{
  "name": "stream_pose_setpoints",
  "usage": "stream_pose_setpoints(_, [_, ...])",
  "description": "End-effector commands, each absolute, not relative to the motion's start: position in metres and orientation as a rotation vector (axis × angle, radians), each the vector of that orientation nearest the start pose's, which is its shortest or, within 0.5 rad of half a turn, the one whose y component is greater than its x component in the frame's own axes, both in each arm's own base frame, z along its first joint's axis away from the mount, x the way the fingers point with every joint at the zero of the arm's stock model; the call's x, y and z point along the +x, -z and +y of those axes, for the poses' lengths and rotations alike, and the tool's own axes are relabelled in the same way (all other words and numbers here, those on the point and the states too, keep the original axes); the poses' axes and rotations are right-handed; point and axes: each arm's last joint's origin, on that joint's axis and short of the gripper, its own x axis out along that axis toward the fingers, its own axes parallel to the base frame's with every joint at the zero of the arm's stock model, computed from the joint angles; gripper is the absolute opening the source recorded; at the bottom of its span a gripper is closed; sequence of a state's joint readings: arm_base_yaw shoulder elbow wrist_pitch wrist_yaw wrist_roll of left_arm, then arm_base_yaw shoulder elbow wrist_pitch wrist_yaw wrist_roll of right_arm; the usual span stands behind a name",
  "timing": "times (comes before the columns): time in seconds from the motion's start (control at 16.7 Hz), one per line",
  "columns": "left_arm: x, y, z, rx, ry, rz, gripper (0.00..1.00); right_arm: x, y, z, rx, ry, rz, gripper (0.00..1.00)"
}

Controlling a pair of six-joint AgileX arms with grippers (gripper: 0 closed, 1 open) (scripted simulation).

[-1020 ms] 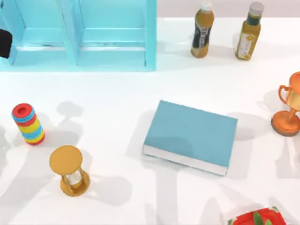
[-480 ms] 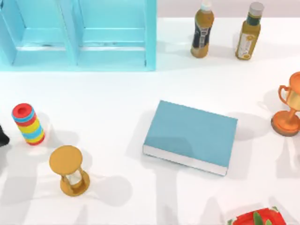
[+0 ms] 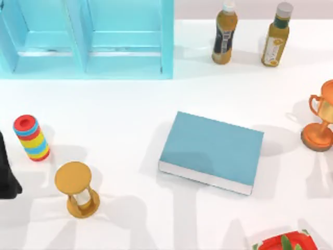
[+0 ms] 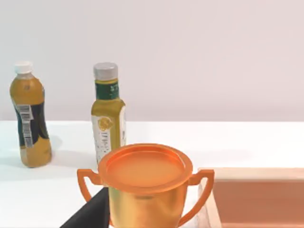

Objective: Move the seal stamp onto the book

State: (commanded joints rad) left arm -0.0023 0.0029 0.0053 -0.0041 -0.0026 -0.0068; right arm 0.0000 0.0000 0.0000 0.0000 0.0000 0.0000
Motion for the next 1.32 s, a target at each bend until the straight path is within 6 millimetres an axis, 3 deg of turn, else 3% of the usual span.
stream_pose_setpoints(0.54, [0.106, -0.16, -0.001, 0.0, 0.0, 0.0, 1.0, 0.106, -0.165, -0.002, -0.011, 0.011, 0.029, 1.0])
stream_pose_setpoints(0.84, [0.106, -0.16, -0.001, 0.0, 0.0, 0.0, 1.0, 0.113, -0.207, -0.011, -0.079, 0.078, 0.269, 1.0])
stream_pose_setpoints(1.02, [0.106, -0.16, -0.001, 0.0, 0.0, 0.0, 1.0, 0.136, -0.243, -0.021, -0.106, 0.11, 0.496, 1.0])
stream_pose_setpoints(1.2, [0.106, -0.16, -0.001, 0.0, 0.0, 0.0, 1.0, 0.179, -0.27, -0.036, -0.113, 0.121, 0.743, 1.0])
stream_pose_setpoints(1.32, [0.106, -0.16, -0.001, 0.0, 0.0, 0.0, 1.0, 0.211, -0.277, -0.05, -0.109, 0.12, 0.907, 1.0])
